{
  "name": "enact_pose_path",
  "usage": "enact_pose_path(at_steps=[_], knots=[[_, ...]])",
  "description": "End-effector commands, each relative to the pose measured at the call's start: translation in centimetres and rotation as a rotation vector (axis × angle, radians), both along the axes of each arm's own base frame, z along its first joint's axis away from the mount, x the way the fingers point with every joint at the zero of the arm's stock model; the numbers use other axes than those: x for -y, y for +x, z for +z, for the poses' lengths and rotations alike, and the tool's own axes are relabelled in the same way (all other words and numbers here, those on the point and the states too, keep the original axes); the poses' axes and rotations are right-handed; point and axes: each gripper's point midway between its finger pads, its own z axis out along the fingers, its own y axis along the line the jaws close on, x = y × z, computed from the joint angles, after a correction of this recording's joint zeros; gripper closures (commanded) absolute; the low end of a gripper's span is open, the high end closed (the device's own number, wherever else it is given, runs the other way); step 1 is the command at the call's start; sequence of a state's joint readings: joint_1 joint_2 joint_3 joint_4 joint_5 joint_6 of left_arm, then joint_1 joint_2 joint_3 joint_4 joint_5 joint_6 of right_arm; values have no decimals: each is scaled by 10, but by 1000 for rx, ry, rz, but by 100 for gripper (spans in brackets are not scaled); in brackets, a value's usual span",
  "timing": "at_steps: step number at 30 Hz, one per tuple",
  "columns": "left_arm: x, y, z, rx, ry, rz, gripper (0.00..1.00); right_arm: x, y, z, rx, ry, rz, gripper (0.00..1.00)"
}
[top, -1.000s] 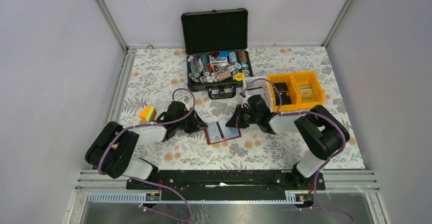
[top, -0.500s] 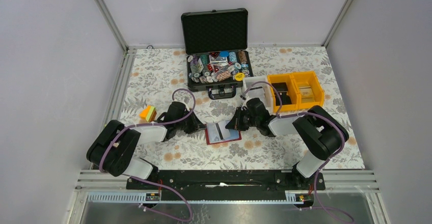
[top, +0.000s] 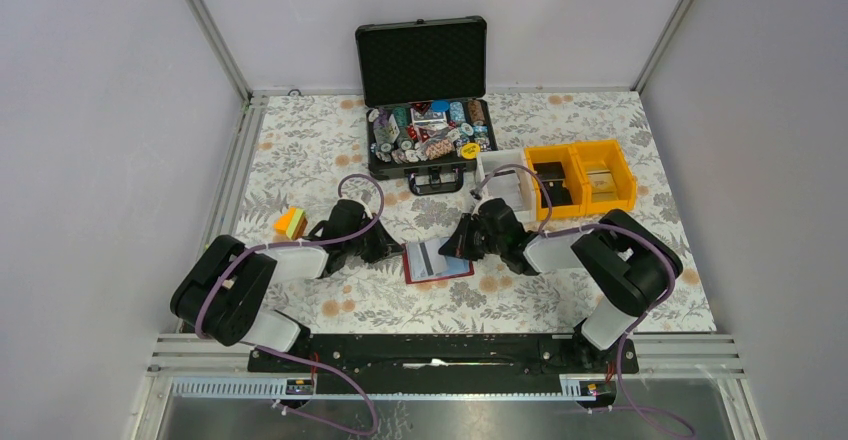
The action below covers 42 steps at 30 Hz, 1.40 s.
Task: Put the credit cards into the card holder
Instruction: Insert the credit card into the card holder.
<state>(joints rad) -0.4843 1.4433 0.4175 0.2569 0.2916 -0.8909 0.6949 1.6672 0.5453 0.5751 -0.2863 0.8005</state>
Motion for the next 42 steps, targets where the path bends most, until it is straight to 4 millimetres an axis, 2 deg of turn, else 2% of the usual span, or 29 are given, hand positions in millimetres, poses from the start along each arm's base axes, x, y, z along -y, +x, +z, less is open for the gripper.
enact_pose_path(at_steps=[1, 7, 16, 18, 22, 25, 28, 31, 35, 42], knots=[[-8, -20, -24, -85, 64, -15, 100, 2, -11, -19, -42, -55, -28, 100], [-10, -21, -24, -83, 66, -7, 100, -3, -21, -21, -83, -63, -50, 100], [-13, -22, -22, -77, 65, 18, 100, -7, -23, -15, -109, -56, -155, 98], [-14, -22, -21, -71, 67, 25, 100, -6, -23, -12, -105, -56, -174, 94], [-16, -22, -21, -67, 72, 30, 100, 2, -22, -9, -95, -71, -215, 74], [-16, -22, -20, -66, 72, 32, 100, 7, -22, -3, -81, -84, -218, 63], [-16, -22, -19, -64, 72, 30, 100, 10, -24, 2, -70, -97, -205, 57], [-17, -23, -20, -65, 73, 28, 100, 15, -23, 4, -50, -114, -213, 56], [-17, -22, -19, -62, 73, 28, 100, 15, -28, 5, -51, -118, -191, 63], [-17, -23, -19, -62, 74, 29, 100, 0, -39, 9, -69, -88, -120, 73]])
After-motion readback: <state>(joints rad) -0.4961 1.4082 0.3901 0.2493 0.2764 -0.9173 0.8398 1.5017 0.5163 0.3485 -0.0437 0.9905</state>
